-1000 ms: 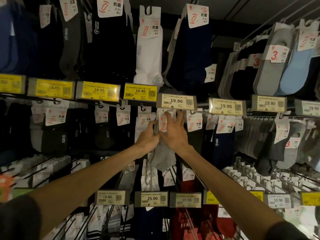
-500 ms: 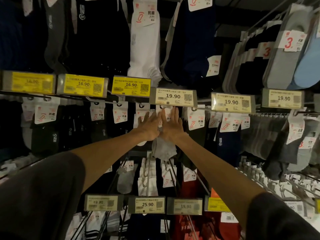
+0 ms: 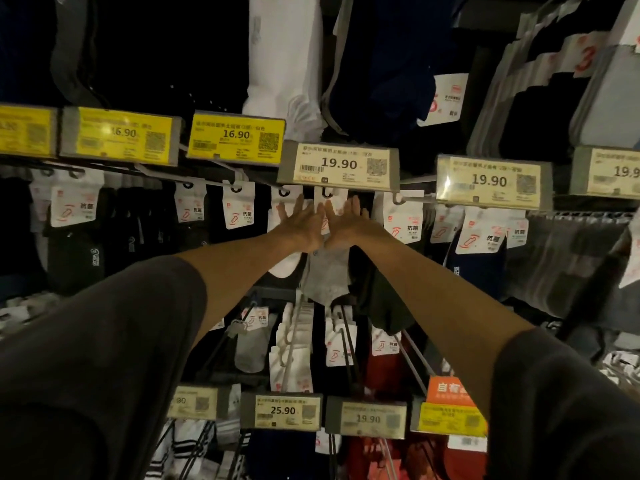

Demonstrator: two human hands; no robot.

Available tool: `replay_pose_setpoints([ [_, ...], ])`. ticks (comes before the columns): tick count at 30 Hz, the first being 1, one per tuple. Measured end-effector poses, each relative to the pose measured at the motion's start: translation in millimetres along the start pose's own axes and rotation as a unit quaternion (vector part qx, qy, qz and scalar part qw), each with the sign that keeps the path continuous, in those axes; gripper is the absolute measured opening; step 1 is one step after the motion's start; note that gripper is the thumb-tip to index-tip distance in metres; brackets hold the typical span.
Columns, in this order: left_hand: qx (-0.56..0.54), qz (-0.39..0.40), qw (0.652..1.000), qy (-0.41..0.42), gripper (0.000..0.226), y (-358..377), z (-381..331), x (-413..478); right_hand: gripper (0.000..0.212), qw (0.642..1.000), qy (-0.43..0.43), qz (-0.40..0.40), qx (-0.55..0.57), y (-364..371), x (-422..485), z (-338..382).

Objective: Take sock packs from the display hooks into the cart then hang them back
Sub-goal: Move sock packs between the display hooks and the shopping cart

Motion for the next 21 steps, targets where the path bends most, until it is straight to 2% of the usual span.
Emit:
replay_pose_setpoints([
  [7, -0.003, 0.013, 1.0, -0.009, 0.089, 1.6, 2.4, 4.5, 0.101, 0.999, 0.009, -0.002, -0.036, -6.7, 7.0, 0.2],
  [13, -0.003, 0.027, 1.0, -0.004, 0.079, -1.5, 0.6, -19.1, 0.092, 0.999, 0.022, -0.009, -0.035, -4.5, -12.3, 6.6],
  [17, -0.044, 0.043, 0.998, 0.014, 0.072, 3.4, 1.0, -43.4, 0.08, 0.999, 0.007, -0.009, -0.033, 5.6, -35.6, 26.6],
  [19, -0.083, 0.036, 0.996, 0.019, 0.063, 4.9, 3.7, -65.2, 0.071, 0.999, -0.011, -0.041, -0.021, 7.4, -57.0, 40.0],
  [21, -0.12, 0.006, 0.992, 0.028, 0.043, 0.5, 5.1, -96.9, 0.058, 0.995, -0.031, -0.089, 0.021, 8.6, -83.7, 52.5],
])
Point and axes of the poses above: each hand's wrist, its own x-axis towards the middle knuckle, its own y-axis out of the palm, z = x × y, the point moved 5 cm from there along x, towards the middle knuckle, and after that the axes turned 3 degrees about y, right-handed, at the moved point
